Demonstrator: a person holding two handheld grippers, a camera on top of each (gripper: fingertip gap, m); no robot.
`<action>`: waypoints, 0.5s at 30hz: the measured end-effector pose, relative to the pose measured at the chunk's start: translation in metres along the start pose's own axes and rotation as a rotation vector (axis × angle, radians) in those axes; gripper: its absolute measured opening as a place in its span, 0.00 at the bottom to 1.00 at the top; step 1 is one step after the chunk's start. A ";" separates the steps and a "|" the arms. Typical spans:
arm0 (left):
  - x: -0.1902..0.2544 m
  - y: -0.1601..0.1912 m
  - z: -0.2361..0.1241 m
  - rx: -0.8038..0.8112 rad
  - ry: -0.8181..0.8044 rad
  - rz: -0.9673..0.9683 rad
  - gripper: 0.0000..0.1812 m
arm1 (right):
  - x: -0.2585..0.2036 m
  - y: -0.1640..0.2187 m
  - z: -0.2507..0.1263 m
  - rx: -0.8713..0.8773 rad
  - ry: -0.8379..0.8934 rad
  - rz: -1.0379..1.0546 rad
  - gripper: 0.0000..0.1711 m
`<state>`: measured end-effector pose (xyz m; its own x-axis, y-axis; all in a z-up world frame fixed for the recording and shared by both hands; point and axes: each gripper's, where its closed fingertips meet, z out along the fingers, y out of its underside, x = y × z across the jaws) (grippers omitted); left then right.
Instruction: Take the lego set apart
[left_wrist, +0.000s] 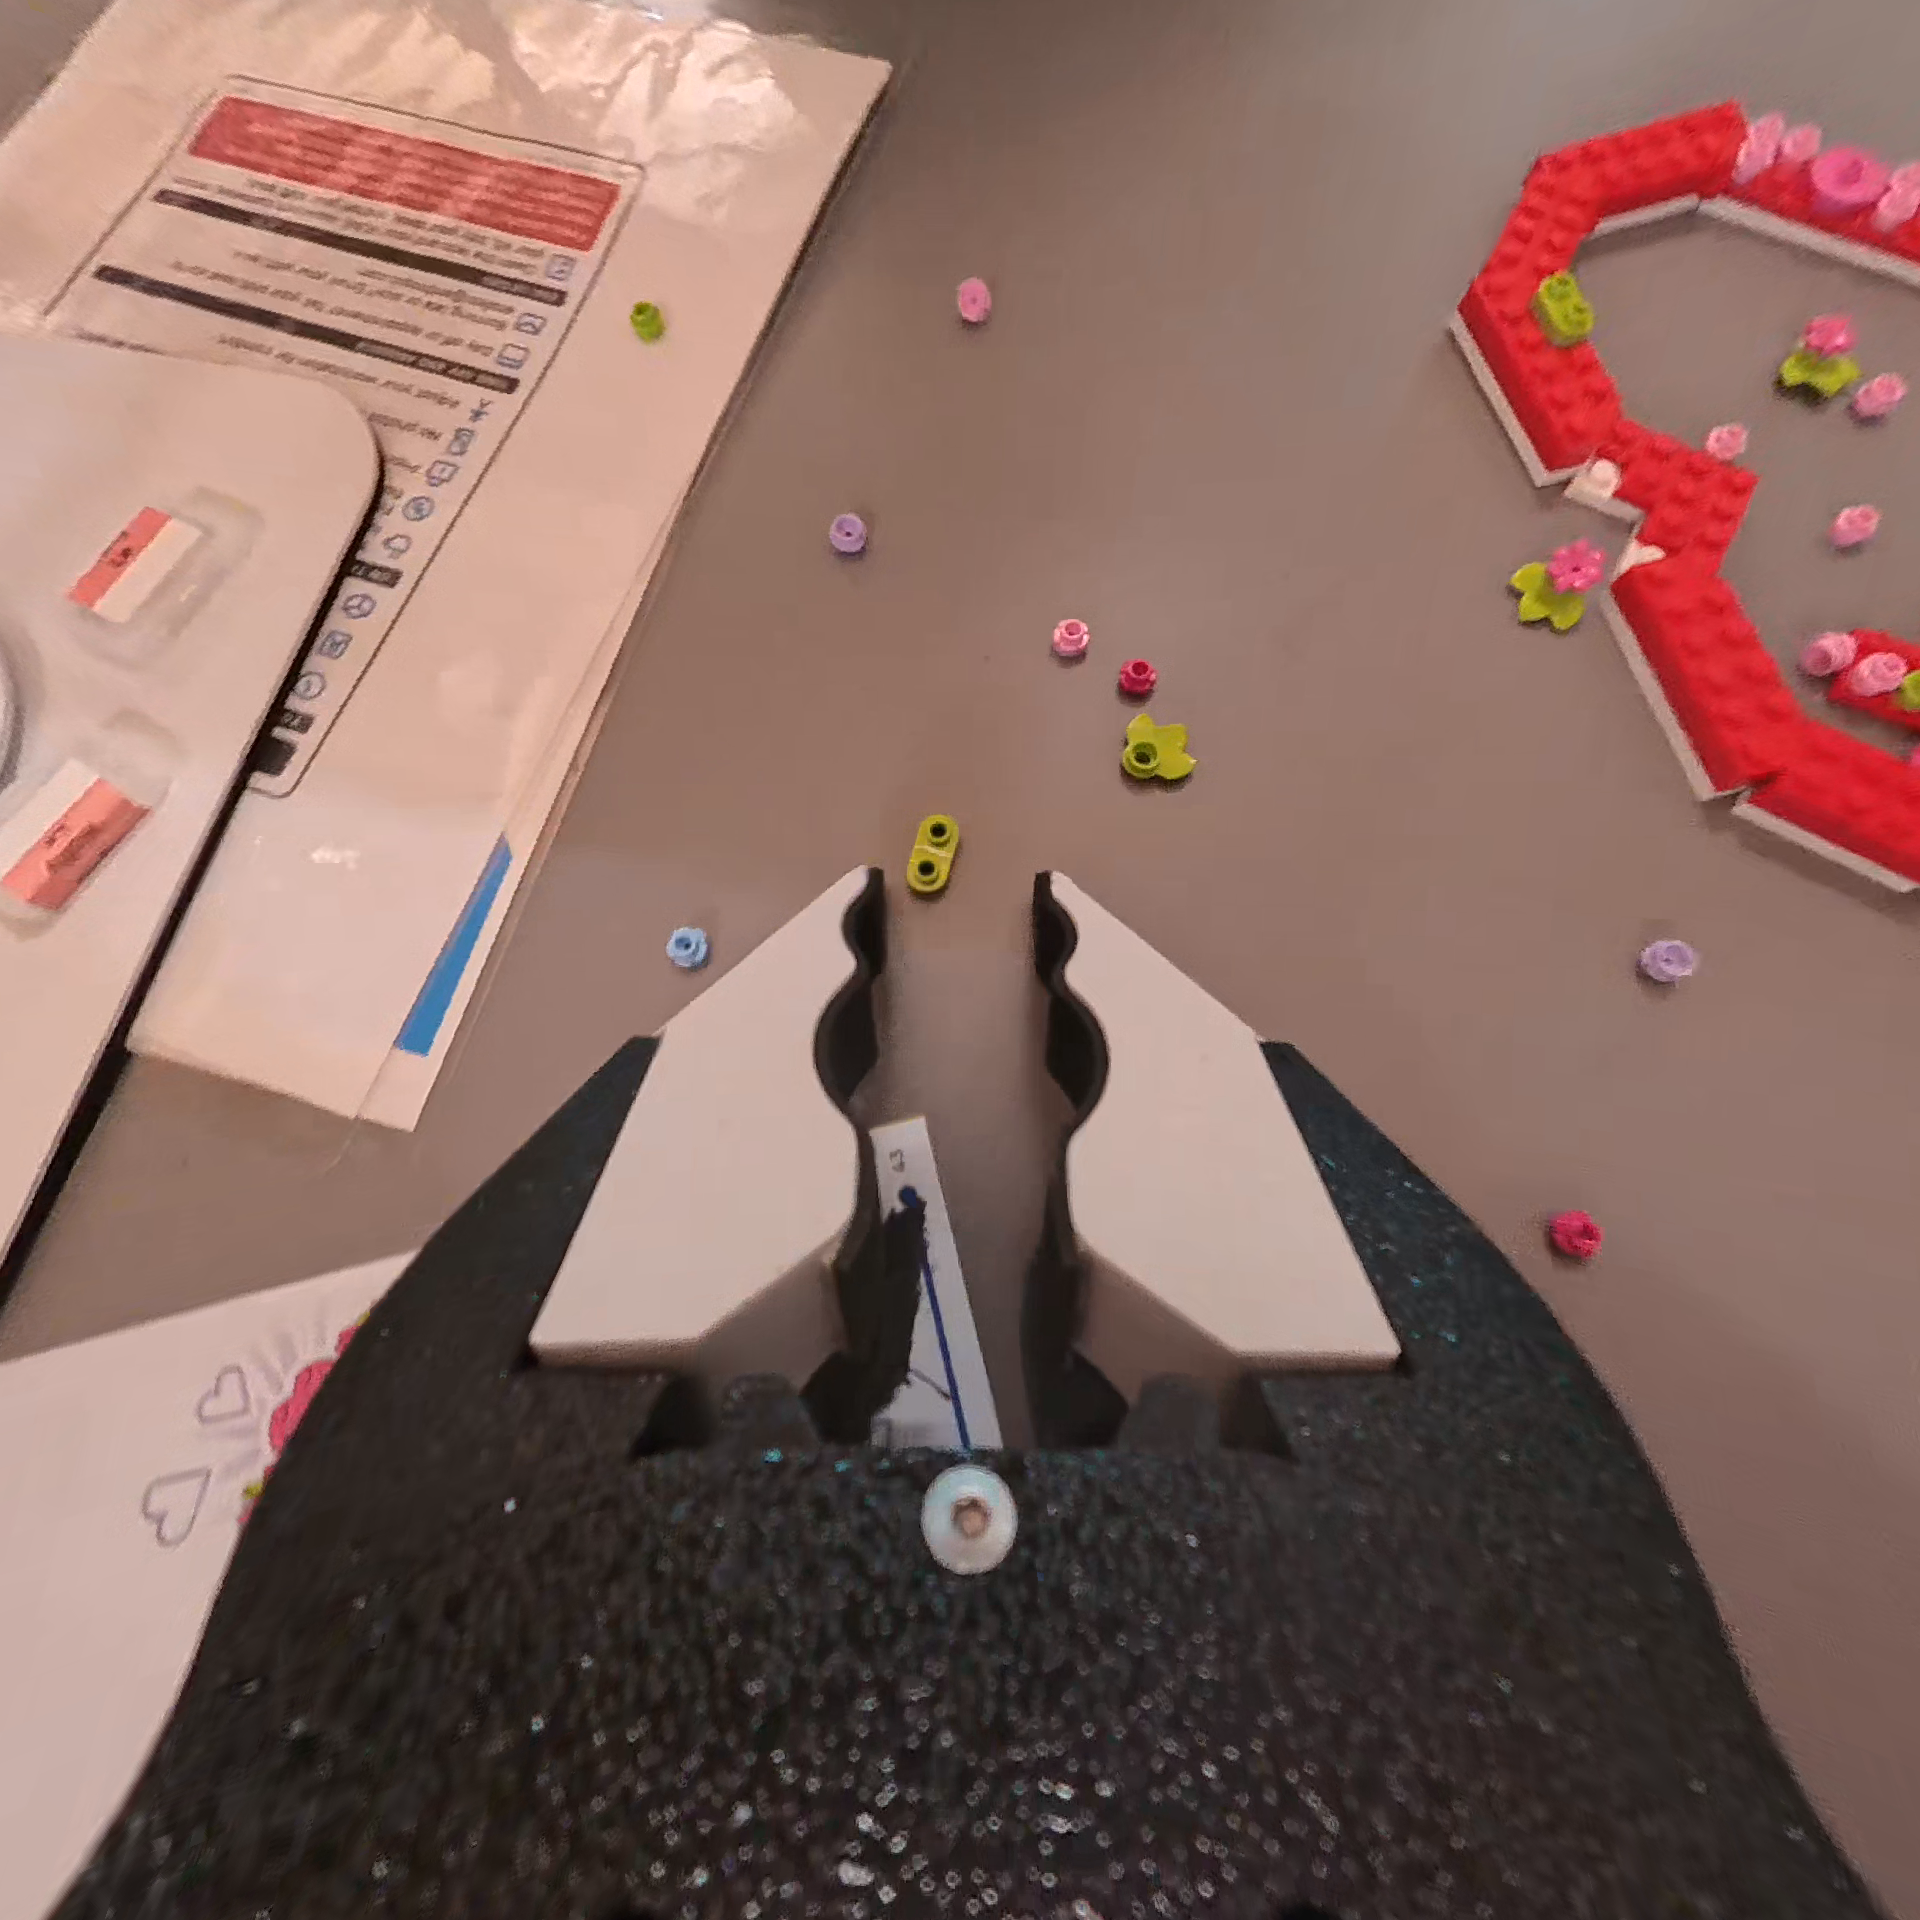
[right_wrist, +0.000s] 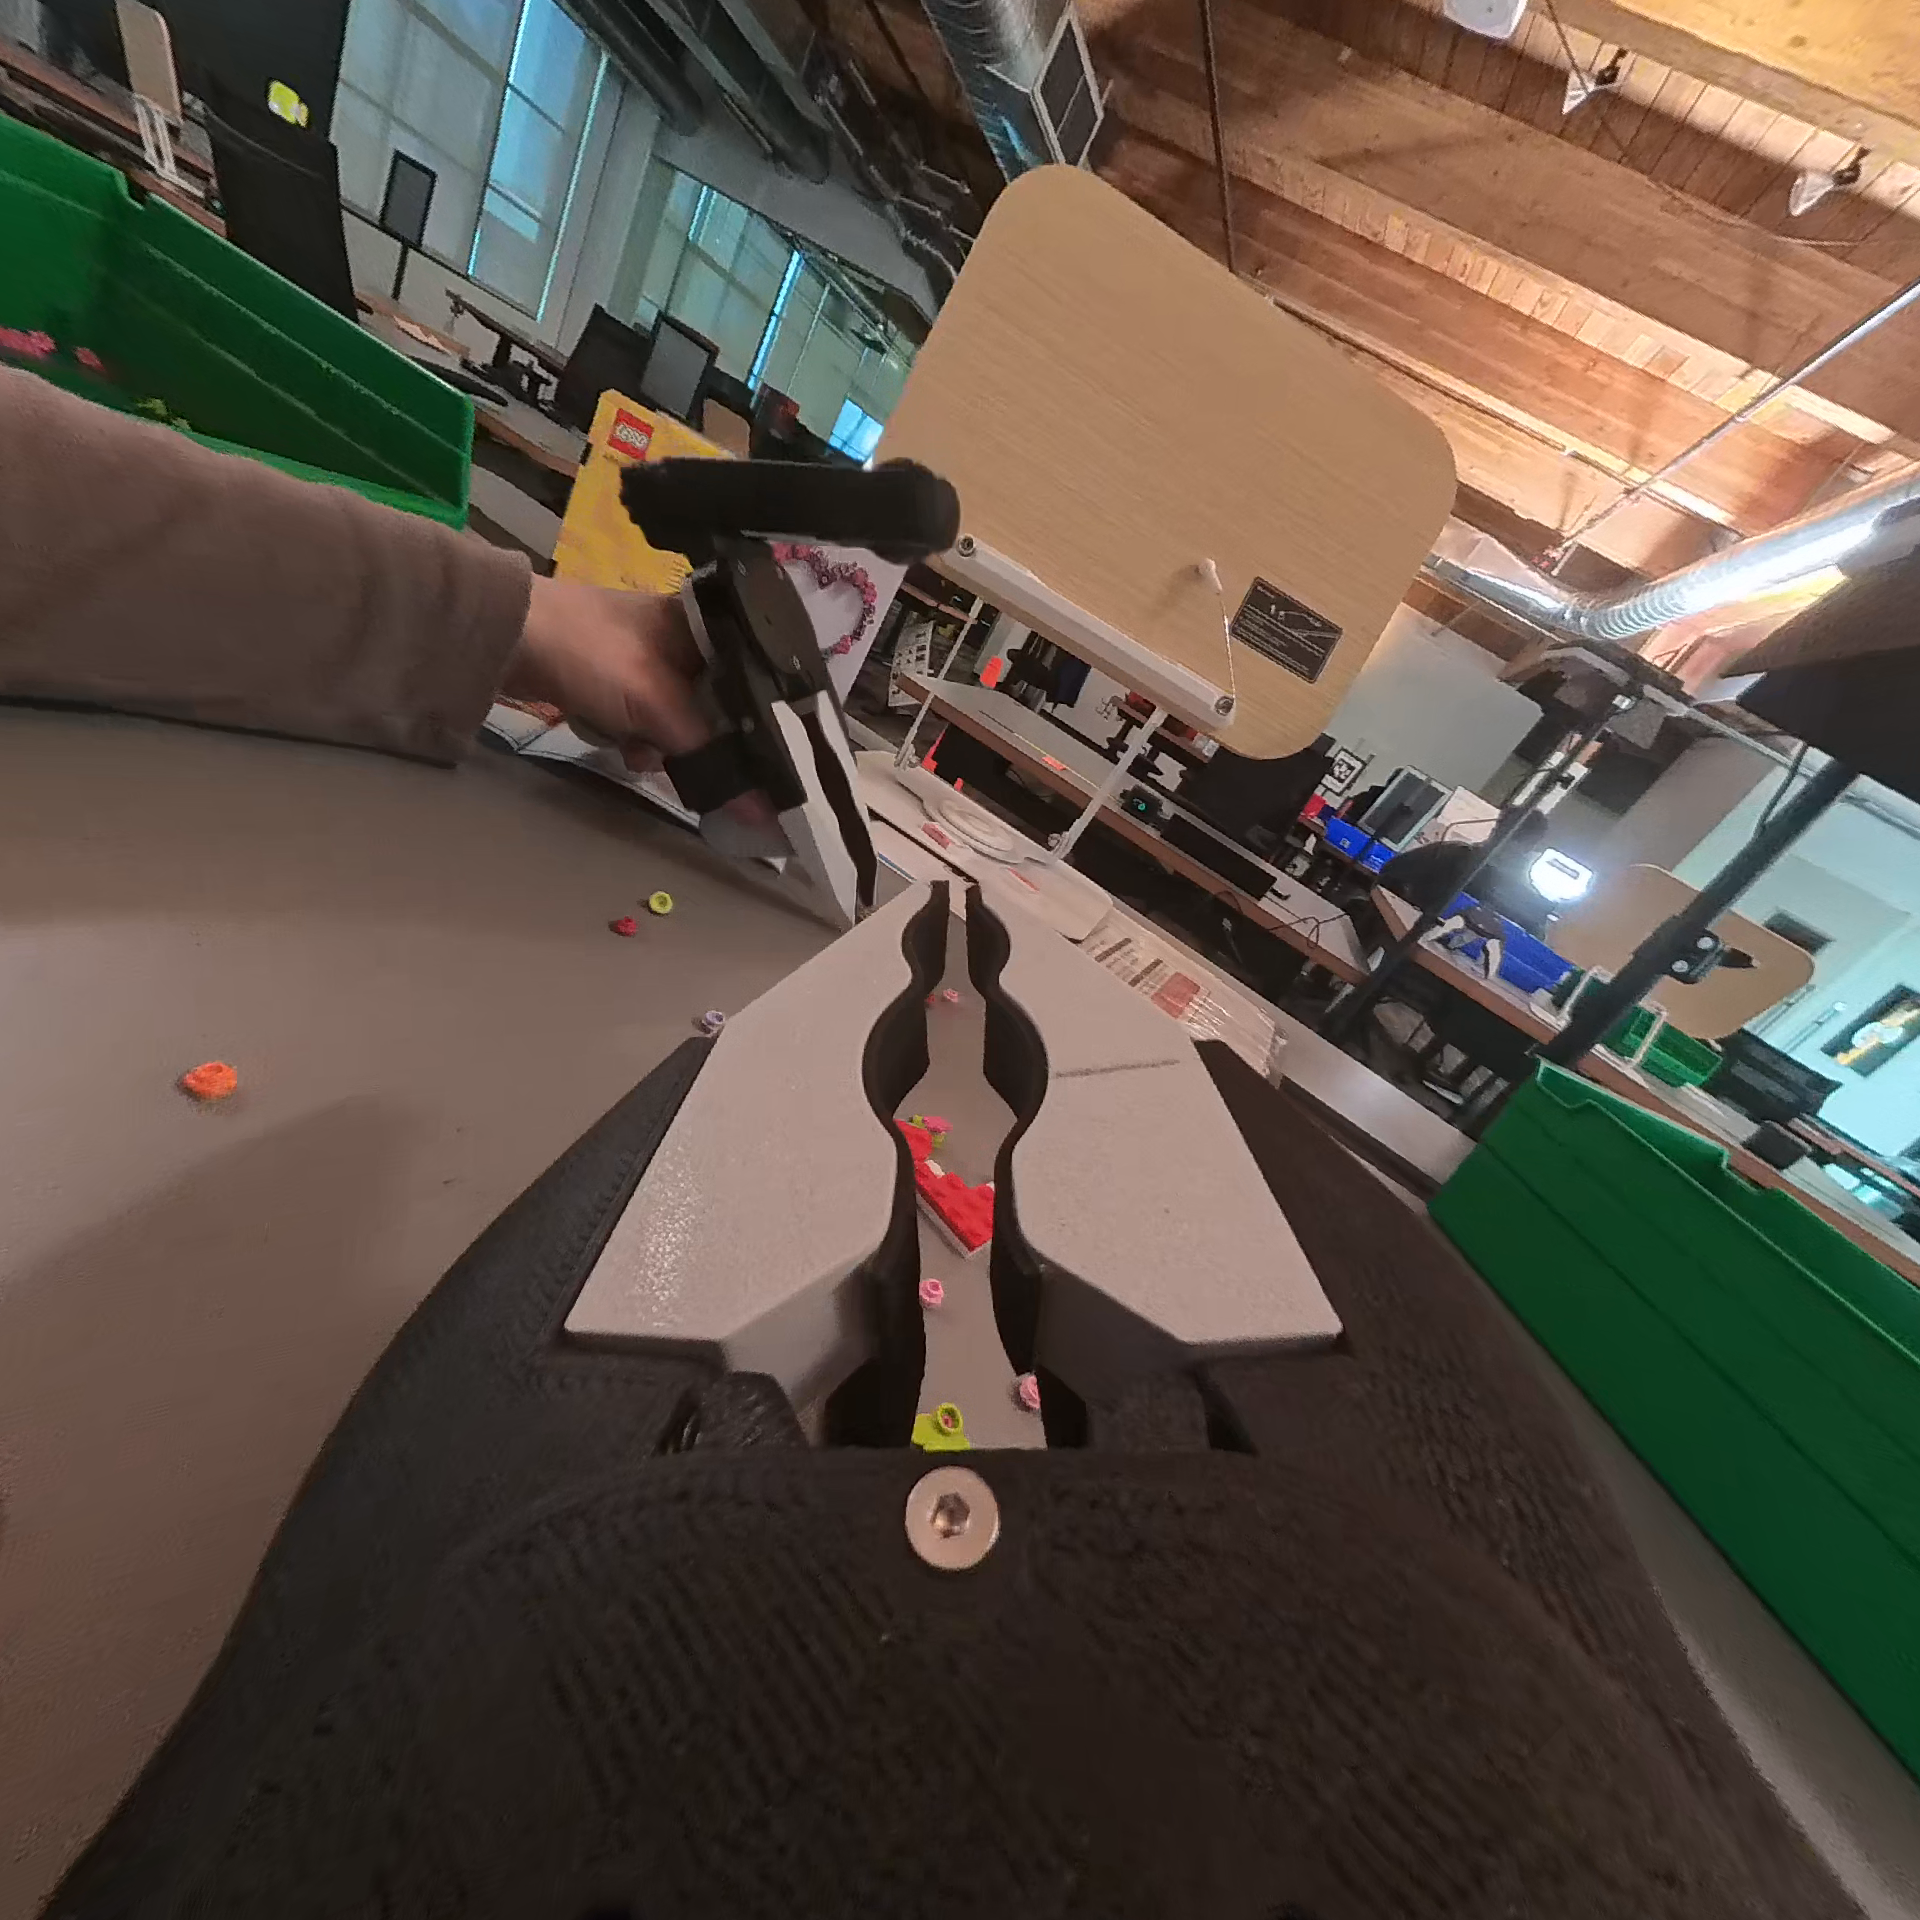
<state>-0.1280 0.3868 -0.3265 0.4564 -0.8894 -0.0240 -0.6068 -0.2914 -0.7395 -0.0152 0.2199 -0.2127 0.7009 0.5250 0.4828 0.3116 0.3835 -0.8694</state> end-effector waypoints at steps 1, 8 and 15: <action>0.001 -0.002 0.003 0.004 0.009 0.015 0.13 | 0.000 0.000 0.000 -0.003 0.003 -0.003 0.01; 0.002 -0.005 0.007 -0.016 -0.005 0.048 0.03 | 0.004 0.002 0.000 -0.009 0.021 -0.006 0.01; -0.040 -0.047 -0.172 0.224 -0.487 -0.142 0.03 | 0.009 -0.001 -0.004 0.007 0.040 -0.002 0.01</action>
<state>-0.2293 0.3752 -0.1754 0.8041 -0.5656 -0.1832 -0.3886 -0.2669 -0.8819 -0.0069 0.2212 -0.2083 0.7256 0.4930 0.4800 0.3086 0.3903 -0.8674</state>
